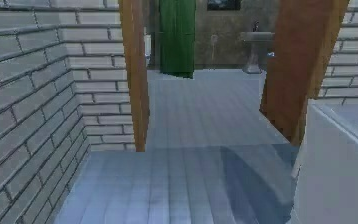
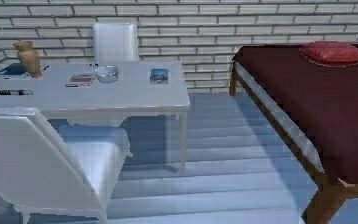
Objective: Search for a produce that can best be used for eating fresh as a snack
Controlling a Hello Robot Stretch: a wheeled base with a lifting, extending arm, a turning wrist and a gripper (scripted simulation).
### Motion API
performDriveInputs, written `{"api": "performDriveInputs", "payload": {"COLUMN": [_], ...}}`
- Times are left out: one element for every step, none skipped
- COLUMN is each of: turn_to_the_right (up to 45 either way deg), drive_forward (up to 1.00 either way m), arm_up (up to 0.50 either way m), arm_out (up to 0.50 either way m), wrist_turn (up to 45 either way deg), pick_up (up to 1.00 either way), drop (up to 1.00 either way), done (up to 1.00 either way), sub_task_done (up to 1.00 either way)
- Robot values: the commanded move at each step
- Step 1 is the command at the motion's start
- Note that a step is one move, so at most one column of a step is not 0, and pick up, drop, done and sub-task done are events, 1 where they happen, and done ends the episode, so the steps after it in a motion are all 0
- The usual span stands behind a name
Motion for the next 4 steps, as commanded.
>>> {"api": "performDriveInputs", "payload": {"turn_to_the_right": [0.0, -18.0, 0.0, 45.0], "drive_forward": [1.0, 0.0, 0.15, 0.0], "arm_up": [0.0, 0.0, 0.0, 0.0], "arm_out": [0.0, 0.0, 0.0, 0.0], "wrist_turn": [0.0, 0.0, 0.0, 0.0], "pick_up": [0.0, 0.0, 0.0, 0.0], "drop": [0.0, 0.0, 0.0, 0.0], "done": [0.0, 0.0, 0.0, 0.0], "sub_task_done": [0.0, 0.0, 0.0, 0.0]}}
